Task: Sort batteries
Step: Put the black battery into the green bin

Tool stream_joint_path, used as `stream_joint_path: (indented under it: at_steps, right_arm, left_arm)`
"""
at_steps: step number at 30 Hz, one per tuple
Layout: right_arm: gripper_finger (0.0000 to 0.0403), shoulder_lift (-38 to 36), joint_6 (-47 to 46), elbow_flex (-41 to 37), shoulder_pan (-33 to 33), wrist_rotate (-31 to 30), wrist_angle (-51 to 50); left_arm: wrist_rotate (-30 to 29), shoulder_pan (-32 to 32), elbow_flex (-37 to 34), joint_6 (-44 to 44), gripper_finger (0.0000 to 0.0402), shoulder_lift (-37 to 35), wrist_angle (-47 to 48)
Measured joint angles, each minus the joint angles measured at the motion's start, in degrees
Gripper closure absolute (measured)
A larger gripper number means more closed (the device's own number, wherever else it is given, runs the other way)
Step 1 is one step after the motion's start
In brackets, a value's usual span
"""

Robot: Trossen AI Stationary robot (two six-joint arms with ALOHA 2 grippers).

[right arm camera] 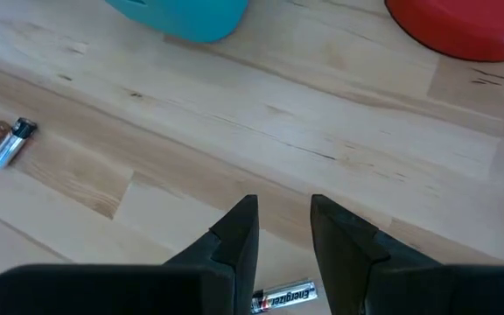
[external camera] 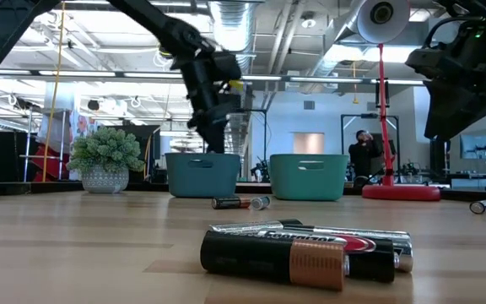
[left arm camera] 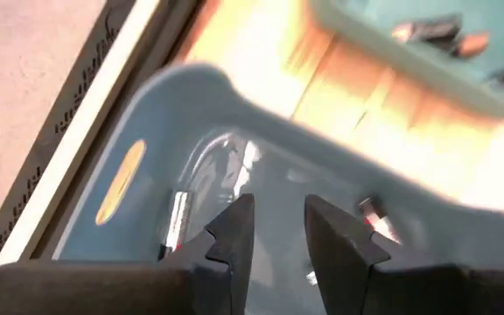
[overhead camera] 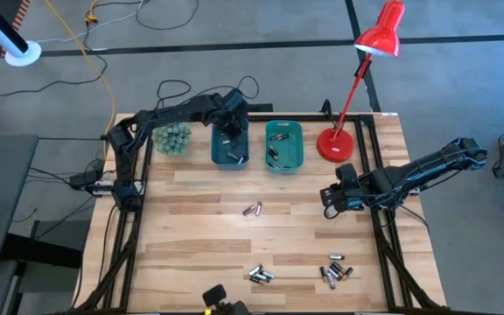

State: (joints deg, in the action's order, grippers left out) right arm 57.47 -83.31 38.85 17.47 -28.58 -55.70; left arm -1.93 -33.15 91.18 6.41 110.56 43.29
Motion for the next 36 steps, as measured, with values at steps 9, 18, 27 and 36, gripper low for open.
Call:
stream_joint_path:
  at_steps: [9, 18, 27, 36]
  right_arm:
    - [0.0278, 0.00, 2.38, 0.00, 0.18, 1.57, 0.79]
    - [0.0278, -0.02, 5.33, 0.00, 0.20, 4.10, 1.45]
    - [0.0278, -0.02, 7.34, 0.00, 1.35, 4.70, 2.17]
    - [0.0278, -0.02, 7.45, 0.00, 3.92, 4.68, 2.22]
  left_arm:
    - [-3.65, 11.09, 9.42, -7.45, 0.0318, -0.07, 3.08]
    - [-13.44, 24.63, 4.77, -18.23, 0.0318, -2.88, 1.57]
    - [-19.31, 35.96, -10.08, -29.78, 0.0318, -8.61, -6.58]
    - [-20.01, 42.97, -17.34, -36.31, 0.0318, -9.36, -7.57]
